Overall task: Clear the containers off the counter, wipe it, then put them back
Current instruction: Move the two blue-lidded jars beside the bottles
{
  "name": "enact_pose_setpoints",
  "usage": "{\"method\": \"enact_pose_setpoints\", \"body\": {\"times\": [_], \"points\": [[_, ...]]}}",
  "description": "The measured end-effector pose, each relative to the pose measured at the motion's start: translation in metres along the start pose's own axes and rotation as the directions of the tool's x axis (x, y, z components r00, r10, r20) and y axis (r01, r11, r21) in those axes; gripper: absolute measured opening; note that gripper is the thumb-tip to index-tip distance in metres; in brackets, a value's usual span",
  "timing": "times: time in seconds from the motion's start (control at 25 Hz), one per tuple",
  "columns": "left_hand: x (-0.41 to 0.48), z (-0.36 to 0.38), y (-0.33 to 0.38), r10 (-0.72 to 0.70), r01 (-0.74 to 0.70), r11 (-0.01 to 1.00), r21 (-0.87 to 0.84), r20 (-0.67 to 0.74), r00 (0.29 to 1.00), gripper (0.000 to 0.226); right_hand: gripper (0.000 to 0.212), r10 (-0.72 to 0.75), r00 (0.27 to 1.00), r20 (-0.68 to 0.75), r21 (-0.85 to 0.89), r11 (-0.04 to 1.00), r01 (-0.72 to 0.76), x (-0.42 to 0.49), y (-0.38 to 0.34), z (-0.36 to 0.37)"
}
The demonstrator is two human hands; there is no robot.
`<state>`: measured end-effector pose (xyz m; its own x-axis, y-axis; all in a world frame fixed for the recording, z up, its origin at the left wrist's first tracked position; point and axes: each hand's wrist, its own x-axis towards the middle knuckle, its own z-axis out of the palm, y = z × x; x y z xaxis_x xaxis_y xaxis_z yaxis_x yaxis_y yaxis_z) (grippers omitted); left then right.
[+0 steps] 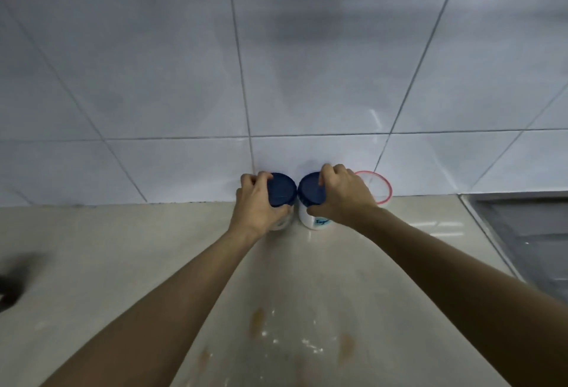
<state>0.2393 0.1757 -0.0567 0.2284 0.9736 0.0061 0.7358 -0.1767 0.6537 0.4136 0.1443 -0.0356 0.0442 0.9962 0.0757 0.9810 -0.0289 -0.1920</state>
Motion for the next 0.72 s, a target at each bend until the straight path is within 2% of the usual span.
{"method": "enact_pose_setpoints", "body": {"times": [0.16,0.32,0.48,0.64,0.72], "points": [[-0.012,-0.016,-0.011,0.005,-0.005,1.0,-0.002,-0.028,1.0,0.071,0.06,-0.084,0.993,-0.084,0.014,0.996,0.086,-0.004,-0.002,0.004],[-0.064,-0.062,-0.053,-0.061,0.056,0.997,-0.05,-0.104,0.993,0.07,0.064,-0.186,0.983,0.001,0.138,0.973,0.184,-0.015,-0.047,0.007],[-0.13,-0.129,-0.116,-0.182,0.173,0.983,-0.06,-0.207,0.961,0.071,0.063,-0.296,0.955,0.031,0.308,0.912,0.272,-0.018,-0.135,0.018],[-0.191,-0.194,-0.183,-0.241,0.266,0.96,0.083,-0.234,0.942,0.07,0.059,-0.396,0.915,0.078,0.387,0.858,0.339,-0.021,-0.242,0.039],[-0.211,-0.216,-0.208,-0.304,0.334,0.941,0.061,-0.287,0.908,0.07,0.059,-0.429,0.899,0.09,0.401,0.842,0.362,-0.025,-0.285,0.049]]}}
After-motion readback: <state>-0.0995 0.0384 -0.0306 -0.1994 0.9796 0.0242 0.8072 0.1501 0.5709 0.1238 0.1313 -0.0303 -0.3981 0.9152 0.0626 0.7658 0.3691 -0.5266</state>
